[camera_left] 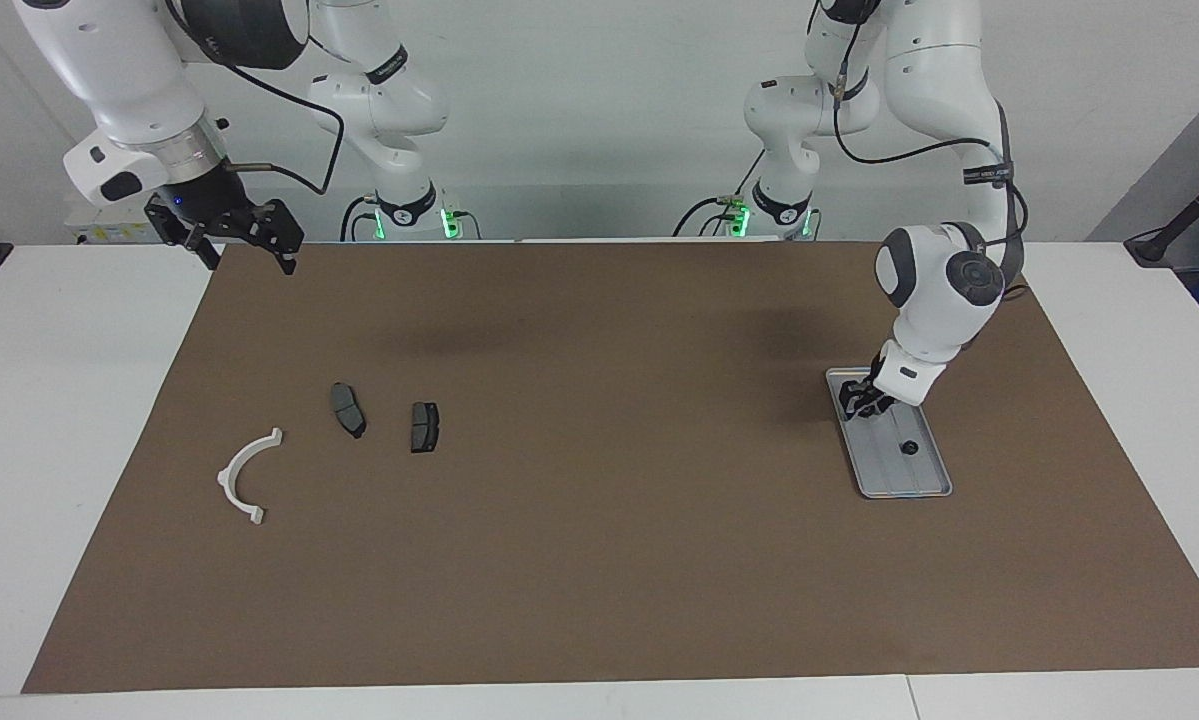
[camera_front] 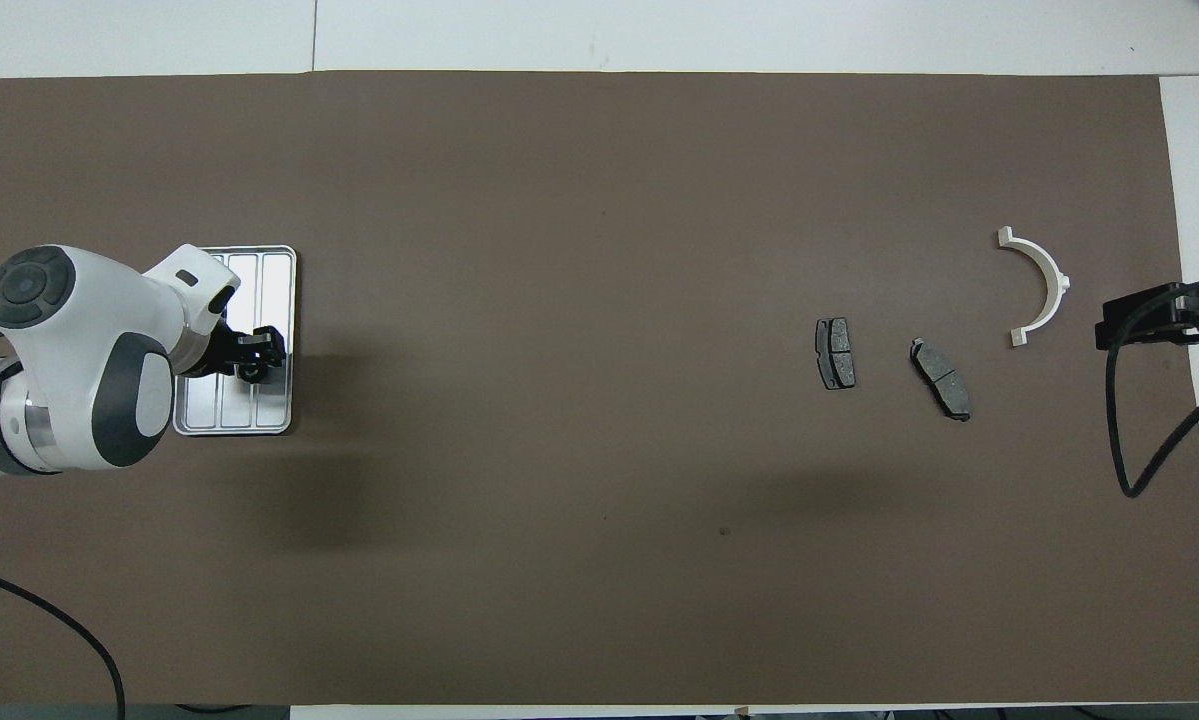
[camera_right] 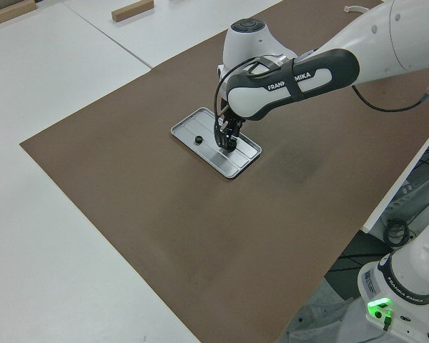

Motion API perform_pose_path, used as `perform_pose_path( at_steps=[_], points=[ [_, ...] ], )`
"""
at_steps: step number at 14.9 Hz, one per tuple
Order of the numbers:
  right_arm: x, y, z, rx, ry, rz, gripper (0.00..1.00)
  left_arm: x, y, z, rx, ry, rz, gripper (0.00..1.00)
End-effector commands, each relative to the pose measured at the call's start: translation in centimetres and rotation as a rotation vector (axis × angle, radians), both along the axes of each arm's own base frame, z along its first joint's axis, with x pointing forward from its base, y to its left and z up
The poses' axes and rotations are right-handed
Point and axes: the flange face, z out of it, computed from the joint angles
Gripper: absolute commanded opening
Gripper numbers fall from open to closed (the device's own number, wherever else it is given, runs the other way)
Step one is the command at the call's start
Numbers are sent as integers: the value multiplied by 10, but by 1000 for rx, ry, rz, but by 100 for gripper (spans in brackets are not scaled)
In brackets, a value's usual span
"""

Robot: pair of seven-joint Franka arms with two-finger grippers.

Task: Place bearing gear from tray to pile
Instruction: 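Close the left gripper on the dark gear in the tray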

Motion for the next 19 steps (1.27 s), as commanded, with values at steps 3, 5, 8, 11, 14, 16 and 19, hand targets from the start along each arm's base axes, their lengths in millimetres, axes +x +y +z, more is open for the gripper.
perform_pose_path(
  at_steps=[3, 5, 8, 11, 14, 16, 19],
  points=[
    [0, -7, -2, 1, -1, 15, 100, 3, 4, -2, 16, -9, -31, 46],
    [0, -6, -2, 1, -3, 17, 100, 2, 4, -3, 16, -6, -34, 43],
    [0, -3, -1, 1, -5, 17, 100, 2, 4, -2, 16, -6, -37, 32],
    [0, -5, -1, 1, -3, 17, 100, 3, 4, -1, 16, -7, -37, 28],
    [-1, -6, -1, 1, -3, 18, 100, 13, 4, 12, 17, 10, -36, 22],
    [-1, -6, -2, 1, -1, 20, 100, 30, 1, 36, 20, 45, -32, 22],
    [-1, -6, -5, 3, 5, 20, 100, 35, -27, 52, 19, 52, 3, 22]
  ],
)
